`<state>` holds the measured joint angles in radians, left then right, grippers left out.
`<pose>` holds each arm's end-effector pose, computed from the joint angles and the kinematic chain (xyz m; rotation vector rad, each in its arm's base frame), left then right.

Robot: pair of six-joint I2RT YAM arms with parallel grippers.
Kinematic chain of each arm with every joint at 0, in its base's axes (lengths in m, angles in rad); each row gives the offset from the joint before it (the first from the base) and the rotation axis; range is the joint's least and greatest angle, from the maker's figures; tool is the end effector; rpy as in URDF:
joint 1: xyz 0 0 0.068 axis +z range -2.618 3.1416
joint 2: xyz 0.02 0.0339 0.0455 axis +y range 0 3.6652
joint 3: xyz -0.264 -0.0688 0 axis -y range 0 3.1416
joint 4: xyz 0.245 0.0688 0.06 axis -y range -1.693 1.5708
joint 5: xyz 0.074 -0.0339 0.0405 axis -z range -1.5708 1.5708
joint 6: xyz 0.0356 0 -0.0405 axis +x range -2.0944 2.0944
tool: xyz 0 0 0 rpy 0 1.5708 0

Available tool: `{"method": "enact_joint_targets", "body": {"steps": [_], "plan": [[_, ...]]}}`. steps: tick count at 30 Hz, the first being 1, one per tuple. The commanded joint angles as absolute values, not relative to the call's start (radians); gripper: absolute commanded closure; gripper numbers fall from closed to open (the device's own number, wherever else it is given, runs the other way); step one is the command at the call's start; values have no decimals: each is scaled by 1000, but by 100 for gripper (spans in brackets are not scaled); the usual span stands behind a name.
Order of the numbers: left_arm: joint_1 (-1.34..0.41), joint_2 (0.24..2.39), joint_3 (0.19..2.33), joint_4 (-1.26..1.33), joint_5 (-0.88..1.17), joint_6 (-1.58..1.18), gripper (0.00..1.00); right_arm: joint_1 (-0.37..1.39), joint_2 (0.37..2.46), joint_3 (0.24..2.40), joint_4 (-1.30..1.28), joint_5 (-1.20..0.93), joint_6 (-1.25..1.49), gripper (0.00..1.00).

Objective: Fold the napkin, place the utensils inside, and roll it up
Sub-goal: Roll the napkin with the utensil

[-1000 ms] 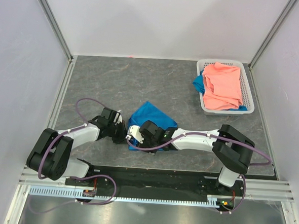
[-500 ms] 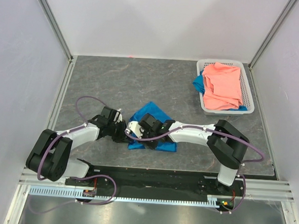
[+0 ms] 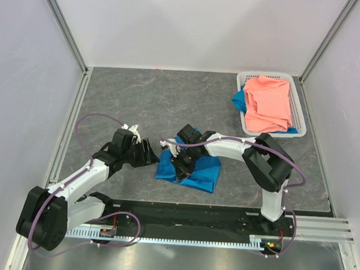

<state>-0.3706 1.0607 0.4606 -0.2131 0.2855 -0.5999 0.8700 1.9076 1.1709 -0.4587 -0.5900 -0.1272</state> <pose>0.1842 -0.0823 0.1765 -0.1432 2.4883 -0.7783 0.2215 0.2933 0.1461 -1.5024 2.4165 1.0002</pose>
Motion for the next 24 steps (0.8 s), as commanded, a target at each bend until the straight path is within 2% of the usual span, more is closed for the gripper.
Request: {"method": "enact_joint_targets", "body": {"steps": [1, 10, 17, 24], "plan": [[-385, 1025, 428, -152, 288, -569, 39, 819, 1985, 1203, -522, -824, -107, 83], [-413, 1011, 365, -71, 356, -580, 39, 721, 2166, 1262, -520, -1092, -107, 86], [-426, 989, 313, -5, 373, -578, 39, 675, 2258, 1302, -535, -1167, -110, 87], [-428, 1097, 325, -5, 319, -603, 43, 663, 2293, 1330, -600, -1173, -166, 88]]}}
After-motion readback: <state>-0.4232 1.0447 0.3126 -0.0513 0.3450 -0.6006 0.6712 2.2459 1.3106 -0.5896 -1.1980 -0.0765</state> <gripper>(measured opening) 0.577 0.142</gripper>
